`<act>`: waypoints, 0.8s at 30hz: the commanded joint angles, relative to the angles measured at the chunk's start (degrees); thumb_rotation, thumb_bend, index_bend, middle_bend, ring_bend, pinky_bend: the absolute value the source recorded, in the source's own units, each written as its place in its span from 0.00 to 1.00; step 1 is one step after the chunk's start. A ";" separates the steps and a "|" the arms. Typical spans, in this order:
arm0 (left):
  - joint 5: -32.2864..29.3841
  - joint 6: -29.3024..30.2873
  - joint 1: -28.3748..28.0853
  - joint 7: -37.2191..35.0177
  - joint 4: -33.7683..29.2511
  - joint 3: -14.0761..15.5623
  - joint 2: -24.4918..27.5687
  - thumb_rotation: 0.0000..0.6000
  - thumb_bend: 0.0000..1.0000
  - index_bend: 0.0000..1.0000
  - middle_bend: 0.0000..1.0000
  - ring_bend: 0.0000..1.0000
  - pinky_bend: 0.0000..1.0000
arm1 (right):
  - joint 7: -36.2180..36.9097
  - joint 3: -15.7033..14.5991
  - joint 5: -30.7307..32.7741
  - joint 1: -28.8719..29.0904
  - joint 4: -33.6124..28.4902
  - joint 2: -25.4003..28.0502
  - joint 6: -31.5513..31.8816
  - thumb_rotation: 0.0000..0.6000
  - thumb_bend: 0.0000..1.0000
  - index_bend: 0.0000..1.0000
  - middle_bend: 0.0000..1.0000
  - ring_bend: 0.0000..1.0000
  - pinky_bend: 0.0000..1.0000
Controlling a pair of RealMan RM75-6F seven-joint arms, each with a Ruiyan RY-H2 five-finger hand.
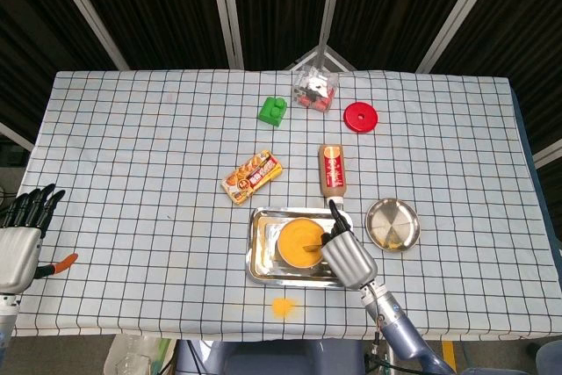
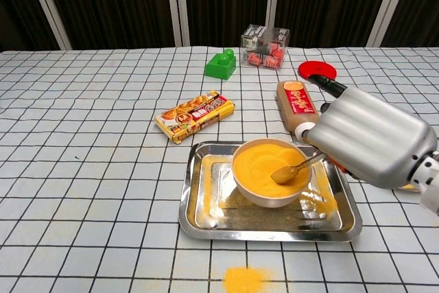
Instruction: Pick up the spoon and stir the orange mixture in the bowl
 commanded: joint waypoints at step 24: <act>0.25 0.24 0.07 0.02 -0.06 0.02 -0.03 1.00 0.00 0.00 0.00 0.00 0.00 | 0.49 4.15 -0.69 1.06 -0.70 1.21 0.74 1.00 0.83 0.95 0.80 0.47 0.00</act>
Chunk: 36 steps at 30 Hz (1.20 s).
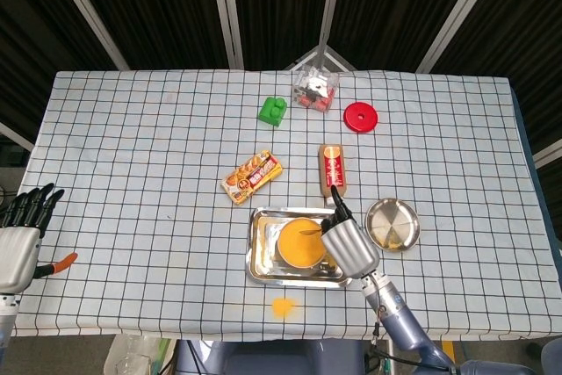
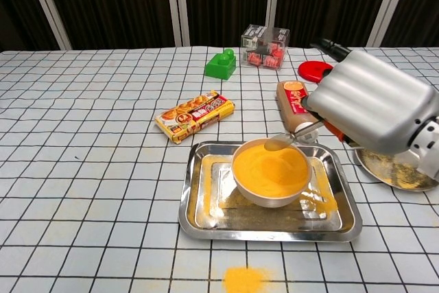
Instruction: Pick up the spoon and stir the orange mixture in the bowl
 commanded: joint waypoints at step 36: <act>0.63 0.10 0.02 -0.02 0.15 0.25 -0.22 1.00 0.00 0.00 0.00 0.00 0.00 | 2.09 -3.76 -2.28 -0.99 1.01 -2.92 -0.91 1.00 0.83 0.95 0.80 0.47 0.00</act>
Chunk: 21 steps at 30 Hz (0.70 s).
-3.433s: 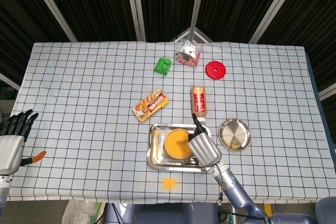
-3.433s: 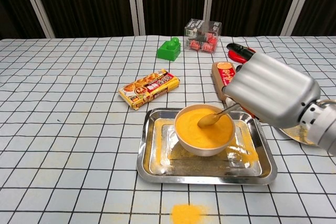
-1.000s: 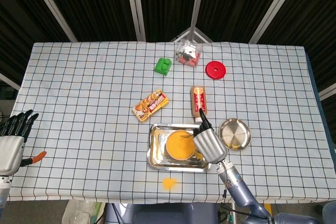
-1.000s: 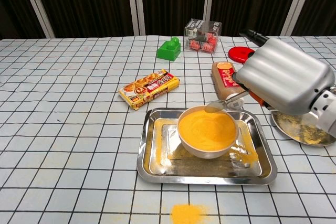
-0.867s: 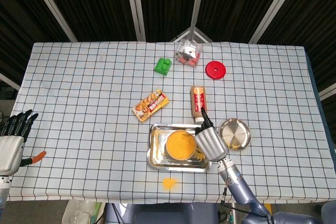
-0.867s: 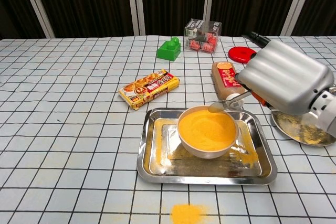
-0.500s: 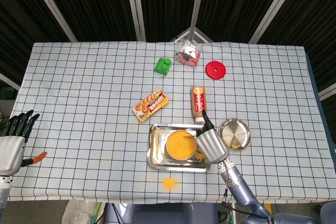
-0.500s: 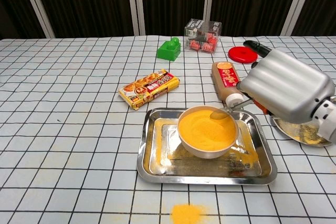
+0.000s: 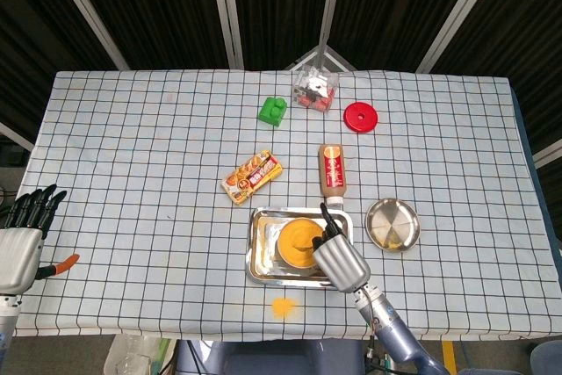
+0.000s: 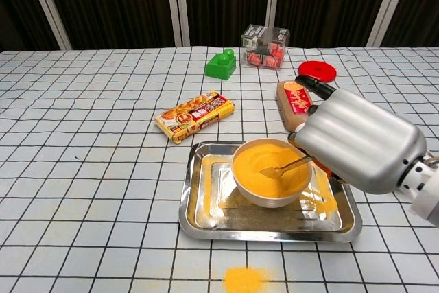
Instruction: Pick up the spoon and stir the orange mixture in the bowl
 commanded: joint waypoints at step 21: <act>-0.29 -0.27 -0.08 0.44 0.26 -0.01 -0.21 1.00 0.00 0.00 0.00 0.00 0.00 | 2.02 5.49 3.01 0.51 4.45 1.57 0.72 1.00 0.83 0.95 0.80 0.47 0.00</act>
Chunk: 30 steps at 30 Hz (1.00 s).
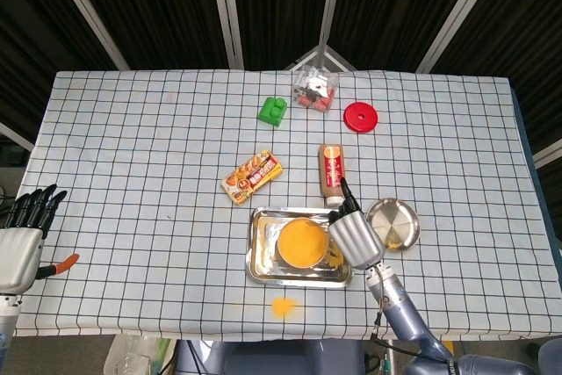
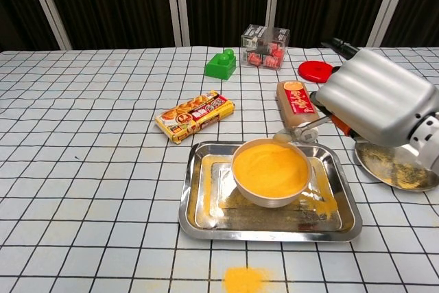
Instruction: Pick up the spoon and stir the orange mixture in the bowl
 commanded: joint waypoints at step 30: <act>0.44 0.16 0.06 -0.09 -0.03 0.16 0.00 1.00 0.00 0.00 0.00 0.00 0.00 | 2.46 -4.42 -2.03 -2.02 0.78 -1.71 0.21 1.00 0.83 0.95 0.80 0.47 0.00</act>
